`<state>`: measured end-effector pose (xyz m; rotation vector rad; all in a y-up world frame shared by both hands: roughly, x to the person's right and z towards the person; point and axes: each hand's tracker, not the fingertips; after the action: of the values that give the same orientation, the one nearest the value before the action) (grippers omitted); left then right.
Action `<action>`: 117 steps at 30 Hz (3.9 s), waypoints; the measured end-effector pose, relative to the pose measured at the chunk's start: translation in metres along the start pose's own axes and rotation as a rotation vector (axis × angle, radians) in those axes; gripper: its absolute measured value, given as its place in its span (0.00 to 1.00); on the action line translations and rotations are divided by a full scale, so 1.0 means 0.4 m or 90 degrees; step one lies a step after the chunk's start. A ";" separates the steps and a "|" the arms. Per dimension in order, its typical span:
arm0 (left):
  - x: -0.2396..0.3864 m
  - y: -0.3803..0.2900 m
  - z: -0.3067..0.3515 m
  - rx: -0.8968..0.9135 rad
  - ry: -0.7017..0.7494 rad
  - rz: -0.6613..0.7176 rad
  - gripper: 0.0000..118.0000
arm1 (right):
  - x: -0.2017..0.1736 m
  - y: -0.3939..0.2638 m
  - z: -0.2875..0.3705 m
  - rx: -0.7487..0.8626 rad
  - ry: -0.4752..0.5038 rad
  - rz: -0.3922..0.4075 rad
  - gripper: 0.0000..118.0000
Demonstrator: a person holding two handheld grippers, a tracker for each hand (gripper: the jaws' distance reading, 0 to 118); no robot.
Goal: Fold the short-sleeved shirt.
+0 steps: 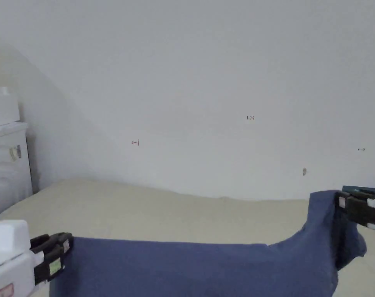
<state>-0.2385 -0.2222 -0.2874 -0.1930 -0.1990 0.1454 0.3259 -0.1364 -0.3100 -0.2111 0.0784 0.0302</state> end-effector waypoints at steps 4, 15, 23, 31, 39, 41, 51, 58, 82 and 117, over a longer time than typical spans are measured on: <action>0.042 0.133 0.083 0.080 -0.005 -0.017 0.06 | -0.005 0.132 0.135 0.077 -0.012 0.034 0.03; 0.101 0.384 0.158 0.146 -0.016 -0.049 0.04 | -0.016 0.432 0.274 0.158 -0.096 0.104 0.03; 0.085 0.496 0.138 0.173 0.007 -0.054 0.04 | -0.058 0.538 0.277 0.181 -0.148 0.121 0.03; 0.083 0.533 0.089 0.173 0.015 -0.077 0.04 | -0.085 0.571 0.227 0.182 -0.156 0.123 0.03; 0.083 0.569 -0.004 0.157 0.025 -0.082 0.04 | -0.109 0.587 0.142 0.156 -0.172 0.138 0.03; 0.080 0.591 -0.032 0.146 0.024 -0.094 0.04 | -0.113 0.604 0.123 0.152 -0.178 0.143 0.03; 0.084 0.757 -0.190 0.142 0.032 -0.058 0.04 | -0.093 0.776 0.008 0.148 -0.225 0.110 0.03; 0.086 0.784 -0.274 0.127 0.048 -0.050 0.04 | -0.083 0.811 -0.061 0.140 -0.234 0.088 0.03; 0.080 0.659 -0.643 0.063 0.077 -0.092 0.04 | -0.076 0.737 -0.409 0.099 -0.252 0.115 0.03; -0.079 -0.590 0.232 -0.232 -0.044 0.155 0.04 | -0.125 -0.749 0.511 -0.199 -0.078 -0.175 0.03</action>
<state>-0.2595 -0.4402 -0.1555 -0.5767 -0.2692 0.3585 0.3028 -0.3872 -0.0443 -0.5303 -0.0796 -0.2199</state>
